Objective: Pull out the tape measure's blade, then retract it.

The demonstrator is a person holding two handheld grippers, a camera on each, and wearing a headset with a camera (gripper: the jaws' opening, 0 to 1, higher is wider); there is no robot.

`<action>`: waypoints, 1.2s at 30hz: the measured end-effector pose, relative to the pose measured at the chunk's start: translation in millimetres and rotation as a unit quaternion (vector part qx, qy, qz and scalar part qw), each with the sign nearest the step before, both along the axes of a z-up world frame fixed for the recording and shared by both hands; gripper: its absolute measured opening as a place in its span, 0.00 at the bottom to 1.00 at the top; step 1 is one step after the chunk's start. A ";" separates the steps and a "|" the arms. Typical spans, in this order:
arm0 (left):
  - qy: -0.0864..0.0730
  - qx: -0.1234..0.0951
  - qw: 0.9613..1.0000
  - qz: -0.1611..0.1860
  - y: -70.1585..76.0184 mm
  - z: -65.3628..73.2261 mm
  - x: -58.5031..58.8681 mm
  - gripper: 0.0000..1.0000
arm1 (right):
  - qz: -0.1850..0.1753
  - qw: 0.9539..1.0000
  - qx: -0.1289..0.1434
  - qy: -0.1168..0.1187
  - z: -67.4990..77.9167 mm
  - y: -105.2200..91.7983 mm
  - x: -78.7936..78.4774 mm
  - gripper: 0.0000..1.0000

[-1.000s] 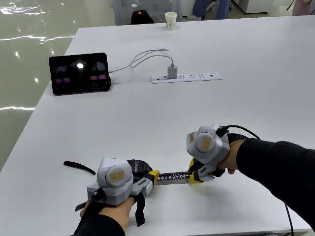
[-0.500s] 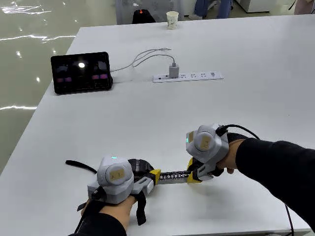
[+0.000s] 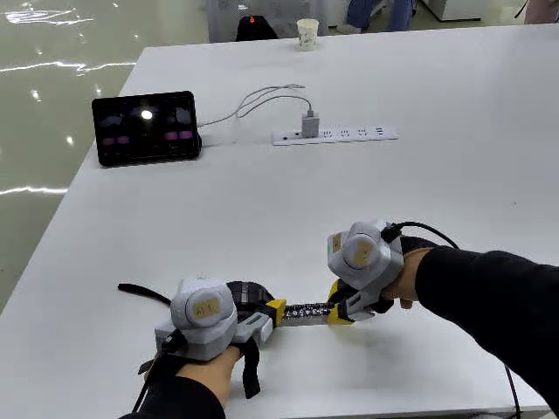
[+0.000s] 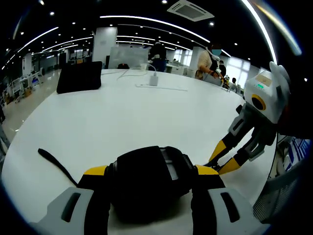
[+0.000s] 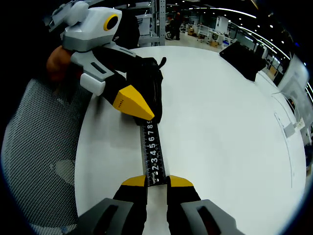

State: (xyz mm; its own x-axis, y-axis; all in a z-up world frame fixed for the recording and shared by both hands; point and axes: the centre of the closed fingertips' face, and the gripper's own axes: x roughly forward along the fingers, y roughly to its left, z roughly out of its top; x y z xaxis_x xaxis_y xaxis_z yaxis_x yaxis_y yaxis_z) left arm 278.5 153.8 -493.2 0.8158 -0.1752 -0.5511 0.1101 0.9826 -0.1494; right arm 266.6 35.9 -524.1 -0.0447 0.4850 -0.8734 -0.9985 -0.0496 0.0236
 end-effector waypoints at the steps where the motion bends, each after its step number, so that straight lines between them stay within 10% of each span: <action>1: 0.000 0.000 1.000 0.000 0.0 0.0 0.0 0.62 | -0.001 1.000 0.001 0.000 0.0 0.5 -0.1 0.11; 36: 0.000 -0.006 1.000 0.002 0.2 0.2 -0.1 0.63 | -0.012 0.999 0.039 0.004 1.7 21.9 -2.7 0.11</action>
State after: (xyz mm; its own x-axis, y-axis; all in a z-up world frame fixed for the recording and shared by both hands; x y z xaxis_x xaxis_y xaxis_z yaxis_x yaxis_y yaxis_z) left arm 278.4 153.9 -493.1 0.8169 -0.1782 -0.5485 0.1053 0.9812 -0.1618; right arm 264.0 57.9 -522.3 -0.0391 0.5523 -0.8327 -0.9992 -0.0276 0.0287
